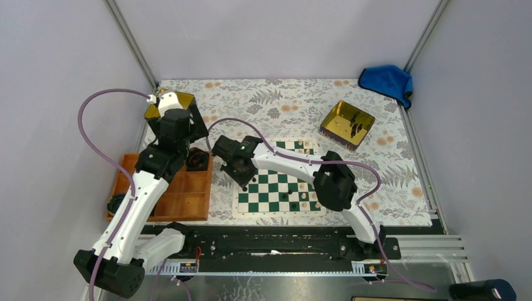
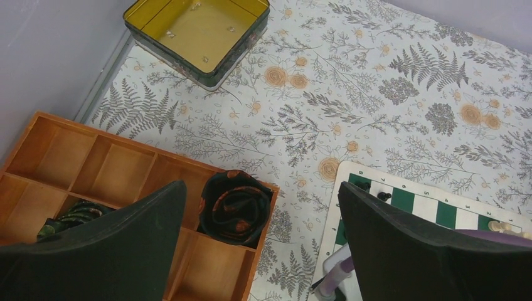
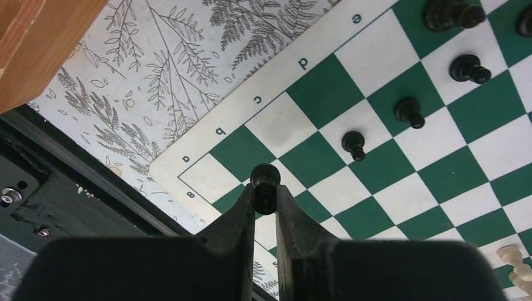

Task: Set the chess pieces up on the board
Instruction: Place the chess piece on the chessboard.

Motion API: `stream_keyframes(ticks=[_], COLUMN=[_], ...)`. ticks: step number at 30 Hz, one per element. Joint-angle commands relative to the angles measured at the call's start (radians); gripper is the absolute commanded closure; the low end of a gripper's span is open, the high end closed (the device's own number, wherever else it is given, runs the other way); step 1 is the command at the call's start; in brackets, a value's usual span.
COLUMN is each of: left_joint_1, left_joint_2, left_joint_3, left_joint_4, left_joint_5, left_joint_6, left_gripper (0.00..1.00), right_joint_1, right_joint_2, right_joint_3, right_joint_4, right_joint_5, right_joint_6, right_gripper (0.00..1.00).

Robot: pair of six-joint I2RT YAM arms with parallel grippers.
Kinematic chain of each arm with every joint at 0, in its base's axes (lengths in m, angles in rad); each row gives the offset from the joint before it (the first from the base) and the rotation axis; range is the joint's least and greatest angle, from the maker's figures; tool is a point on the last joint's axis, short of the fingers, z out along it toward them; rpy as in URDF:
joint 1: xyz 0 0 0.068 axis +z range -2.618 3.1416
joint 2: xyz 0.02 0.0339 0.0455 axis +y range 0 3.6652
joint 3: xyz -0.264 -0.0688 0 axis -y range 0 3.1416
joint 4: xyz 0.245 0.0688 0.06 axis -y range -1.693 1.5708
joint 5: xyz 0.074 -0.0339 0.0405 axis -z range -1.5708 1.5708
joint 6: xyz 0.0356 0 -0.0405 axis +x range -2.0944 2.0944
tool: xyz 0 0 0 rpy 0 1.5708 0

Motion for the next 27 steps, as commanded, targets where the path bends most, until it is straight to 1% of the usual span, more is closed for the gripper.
stream_keyframes(ticks=[1,13,27], left_joint_1=[0.008,0.007,0.007], left_joint_2=[-0.028,-0.040,-0.037], left_joint_3=[0.021,0.012,0.006], left_joint_4=[0.004,0.004,0.011], left_joint_5=[-0.024,-0.018,-0.017], left_joint_6=[0.002,0.000,0.004], left_gripper=[0.01,0.01,0.01], right_joint_1=[0.023,0.038,0.061], right_joint_2=[0.016,0.035,0.063], right_joint_3=[0.063,0.052,0.046], right_joint_4=[-0.031,-0.015,-0.018], right_joint_5=[-0.024,-0.009,-0.030], right_joint_6=[-0.026,-0.037,-0.057], right_gripper=[1.00,1.00,1.00])
